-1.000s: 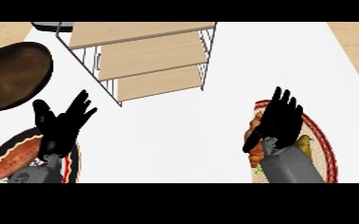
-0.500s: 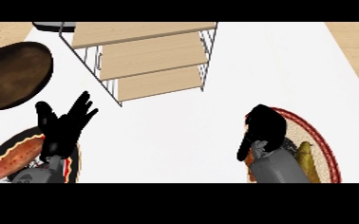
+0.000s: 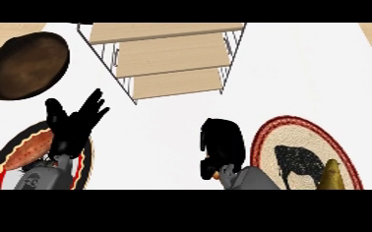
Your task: Pick the croissant from the placemat and place it in the tiered shelf
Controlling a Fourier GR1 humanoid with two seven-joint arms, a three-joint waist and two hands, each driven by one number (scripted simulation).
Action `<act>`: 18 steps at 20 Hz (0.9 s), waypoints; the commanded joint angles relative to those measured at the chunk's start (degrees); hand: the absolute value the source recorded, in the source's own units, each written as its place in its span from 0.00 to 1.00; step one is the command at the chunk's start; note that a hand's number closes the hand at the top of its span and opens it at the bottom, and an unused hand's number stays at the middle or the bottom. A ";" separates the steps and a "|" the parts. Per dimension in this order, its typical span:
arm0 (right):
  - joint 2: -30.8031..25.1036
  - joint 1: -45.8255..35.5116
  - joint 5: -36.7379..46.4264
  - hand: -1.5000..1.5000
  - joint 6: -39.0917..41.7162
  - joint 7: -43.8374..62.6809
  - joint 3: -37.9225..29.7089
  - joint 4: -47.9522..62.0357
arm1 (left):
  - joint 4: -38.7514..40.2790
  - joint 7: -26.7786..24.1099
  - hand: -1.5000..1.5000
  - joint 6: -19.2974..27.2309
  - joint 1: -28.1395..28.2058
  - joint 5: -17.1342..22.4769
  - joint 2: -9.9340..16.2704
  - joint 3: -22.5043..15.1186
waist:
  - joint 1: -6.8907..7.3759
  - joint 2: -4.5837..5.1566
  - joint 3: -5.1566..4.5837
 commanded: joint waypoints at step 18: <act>1.96 -42.24 -10.75 1.00 -11.64 30.25 8.09 -23.16 | 3.40 -0.46 0.50 -1.46 3.05 0.37 0.94 2.42 | -3.54 -1.11 -0.04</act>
